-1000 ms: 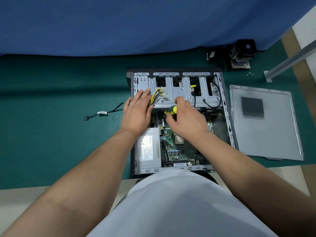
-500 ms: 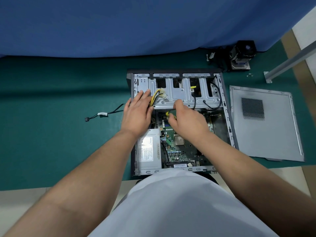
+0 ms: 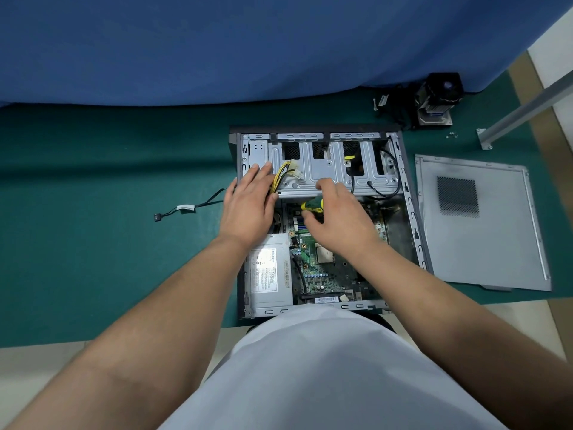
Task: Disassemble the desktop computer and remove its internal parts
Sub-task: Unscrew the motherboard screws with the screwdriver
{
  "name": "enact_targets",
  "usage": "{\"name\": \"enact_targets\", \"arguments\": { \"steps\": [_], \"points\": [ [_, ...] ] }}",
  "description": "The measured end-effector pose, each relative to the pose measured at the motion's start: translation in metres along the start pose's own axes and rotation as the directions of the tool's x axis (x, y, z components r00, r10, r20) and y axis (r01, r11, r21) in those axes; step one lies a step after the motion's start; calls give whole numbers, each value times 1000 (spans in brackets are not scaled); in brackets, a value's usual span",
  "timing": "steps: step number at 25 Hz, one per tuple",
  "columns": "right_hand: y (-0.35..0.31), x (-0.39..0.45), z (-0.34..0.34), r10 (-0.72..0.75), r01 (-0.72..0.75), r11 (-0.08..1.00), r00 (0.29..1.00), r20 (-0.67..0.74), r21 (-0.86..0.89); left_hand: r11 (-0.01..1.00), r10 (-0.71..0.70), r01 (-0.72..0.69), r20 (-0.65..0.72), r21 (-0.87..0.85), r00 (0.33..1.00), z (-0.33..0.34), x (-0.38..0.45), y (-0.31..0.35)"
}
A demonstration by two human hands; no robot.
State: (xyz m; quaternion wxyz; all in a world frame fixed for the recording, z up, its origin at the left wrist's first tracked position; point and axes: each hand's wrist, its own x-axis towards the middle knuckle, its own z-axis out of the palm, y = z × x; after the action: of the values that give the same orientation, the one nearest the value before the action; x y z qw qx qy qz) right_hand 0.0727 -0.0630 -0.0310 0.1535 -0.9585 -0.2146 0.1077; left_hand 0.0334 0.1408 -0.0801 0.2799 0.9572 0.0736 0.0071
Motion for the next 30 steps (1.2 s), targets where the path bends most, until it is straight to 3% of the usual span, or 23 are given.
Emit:
{"name": "enact_targets", "arguments": {
  "steps": [3, 6, 9, 21, 23, 27, 30],
  "points": [
    [-5, 2, 2, 56, -62, 983, 998, -35, -171, 1000, -2, 2, 0, -1, 1000, 0, 0, 1],
    [-3, 4, 1, -8, 7, 999, 1000, -8, -53, 1000, 0, 1, -1, 4, 1000, 0, 0, 1],
    [-5, 4, 0, 76, -80, 993, 996, -48, -91, 1000, -4, 4, -2, 5, 1000, 0, 0, 1],
    [0, 3, 2, -11, 10, 999, 1000, 23, 46, 1000, -3, 3, -4, 5, 1000, 0, 0, 0],
    [-2, 3, 3, 10, -11, 992, 1000, 10, 126, 1000, -1, 1, -7, 6, 1000, 0, 1, 0],
    [-1, 3, 6, -83, 88, 991, 995, -52, 98, 1000, 1, -1, -5, 5, 1000, 0, 0, 1],
    [2, 0, 6, -31, 40, 984, 998, -52, 175, 1000, -4, 4, -1, 1, 1000, 0, 0, 1]
  ]
}}
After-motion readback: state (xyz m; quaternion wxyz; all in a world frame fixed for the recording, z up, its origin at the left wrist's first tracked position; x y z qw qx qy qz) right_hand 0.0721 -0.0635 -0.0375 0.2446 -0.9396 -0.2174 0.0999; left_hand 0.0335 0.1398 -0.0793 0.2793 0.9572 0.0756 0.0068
